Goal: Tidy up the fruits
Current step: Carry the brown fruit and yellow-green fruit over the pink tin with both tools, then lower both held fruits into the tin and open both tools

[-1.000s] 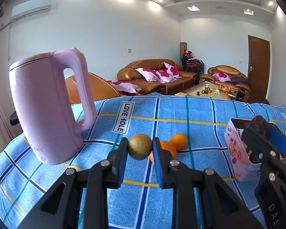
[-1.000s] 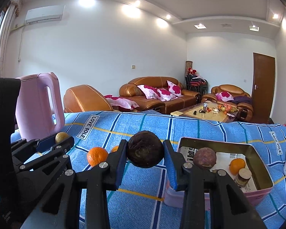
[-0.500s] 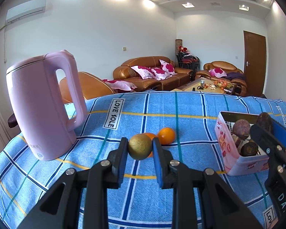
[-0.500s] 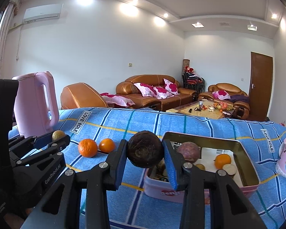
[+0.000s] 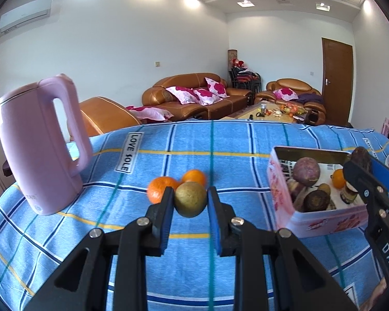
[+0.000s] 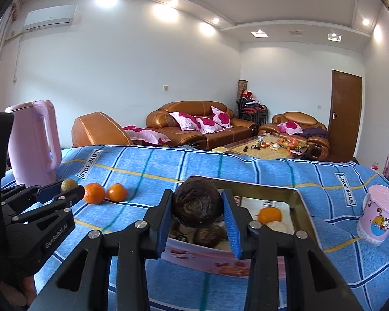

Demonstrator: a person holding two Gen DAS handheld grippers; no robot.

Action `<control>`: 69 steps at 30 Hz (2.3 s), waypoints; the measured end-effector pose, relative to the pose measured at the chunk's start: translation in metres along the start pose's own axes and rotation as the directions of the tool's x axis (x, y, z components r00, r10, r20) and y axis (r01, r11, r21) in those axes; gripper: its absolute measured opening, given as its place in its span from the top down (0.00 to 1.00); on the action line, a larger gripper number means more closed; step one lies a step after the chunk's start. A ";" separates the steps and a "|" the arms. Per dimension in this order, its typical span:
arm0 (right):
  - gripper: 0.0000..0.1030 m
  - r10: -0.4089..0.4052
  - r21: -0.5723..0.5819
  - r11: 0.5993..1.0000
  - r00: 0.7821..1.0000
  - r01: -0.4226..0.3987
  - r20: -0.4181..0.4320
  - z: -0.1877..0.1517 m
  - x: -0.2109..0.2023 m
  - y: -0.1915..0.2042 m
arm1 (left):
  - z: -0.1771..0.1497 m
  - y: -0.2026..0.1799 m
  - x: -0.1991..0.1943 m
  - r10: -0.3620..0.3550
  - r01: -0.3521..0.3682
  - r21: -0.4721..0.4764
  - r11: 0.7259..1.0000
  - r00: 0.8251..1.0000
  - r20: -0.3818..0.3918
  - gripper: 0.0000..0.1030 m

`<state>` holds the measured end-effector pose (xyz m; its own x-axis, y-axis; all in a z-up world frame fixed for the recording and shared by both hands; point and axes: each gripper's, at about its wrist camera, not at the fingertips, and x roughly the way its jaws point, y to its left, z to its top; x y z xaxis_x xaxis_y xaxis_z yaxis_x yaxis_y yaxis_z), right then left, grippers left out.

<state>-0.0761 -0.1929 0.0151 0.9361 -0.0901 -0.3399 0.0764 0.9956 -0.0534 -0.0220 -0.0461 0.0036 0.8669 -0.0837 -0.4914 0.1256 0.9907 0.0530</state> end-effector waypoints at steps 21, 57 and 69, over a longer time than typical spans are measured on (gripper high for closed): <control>0.61 -0.112 0.057 0.992 0.993 0.113 -0.033 0.004 0.016 -0.071 | 0.021 -0.070 0.007 -0.120 0.119 0.046 0.992 0.993 0.020 0.73; 0.61 -0.209 0.109 0.969 0.971 0.221 -0.113 0.014 0.060 -0.113 | 0.035 -0.138 0.055 -0.272 0.274 0.017 0.962 0.959 -0.082 0.73; 0.61 -0.075 0.110 0.989 0.978 0.098 -0.194 0.015 0.081 -0.108 | 0.030 -0.137 0.071 -0.299 0.302 -0.005 0.953 0.941 -0.161 0.74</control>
<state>-0.0037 -0.3070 0.0071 0.8433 -0.1675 -0.5107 0.2049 0.9786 0.0172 0.0367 -0.1908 -0.0123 0.7004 -0.3571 -0.6180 0.3790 0.9198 -0.1020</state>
